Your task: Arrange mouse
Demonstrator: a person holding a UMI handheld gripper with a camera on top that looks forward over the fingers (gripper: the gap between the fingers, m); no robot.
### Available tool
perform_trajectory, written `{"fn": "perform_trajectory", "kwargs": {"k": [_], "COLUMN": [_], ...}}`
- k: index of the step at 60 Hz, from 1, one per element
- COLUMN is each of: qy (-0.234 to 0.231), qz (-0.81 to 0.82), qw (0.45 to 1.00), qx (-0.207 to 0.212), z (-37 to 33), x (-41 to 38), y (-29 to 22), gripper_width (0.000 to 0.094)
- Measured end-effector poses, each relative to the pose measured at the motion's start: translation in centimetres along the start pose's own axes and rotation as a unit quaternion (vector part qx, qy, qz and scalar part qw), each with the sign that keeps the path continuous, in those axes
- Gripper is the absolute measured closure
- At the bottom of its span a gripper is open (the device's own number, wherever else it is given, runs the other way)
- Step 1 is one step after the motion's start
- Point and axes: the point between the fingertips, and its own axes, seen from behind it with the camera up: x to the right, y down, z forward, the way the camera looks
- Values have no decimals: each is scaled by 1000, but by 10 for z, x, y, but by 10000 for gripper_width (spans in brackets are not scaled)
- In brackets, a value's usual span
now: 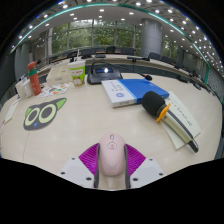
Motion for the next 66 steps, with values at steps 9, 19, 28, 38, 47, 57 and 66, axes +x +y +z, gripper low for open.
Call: {"fn": "perform_trajectory", "kwargs": {"k": [9, 19, 28, 38, 47, 57, 66], "qy": [29, 30, -5, -42, -48, -42, -47], "qz": [0, 13, 4, -26, -32, -36, -30], "qw": [999, 994, 989, 993, 997, 998, 998], "qx": [30, 100, 148, 109, 51, 20, 8], "z": [-22, -71, -83, -23, 39, 74, 68], "x": [0, -47, -139, -242, -289, -301, -299], "y": [-41, -144, -208, -187, -126, -90, -83], "gripper_width": [596, 597, 598, 599, 599, 517, 209]}}
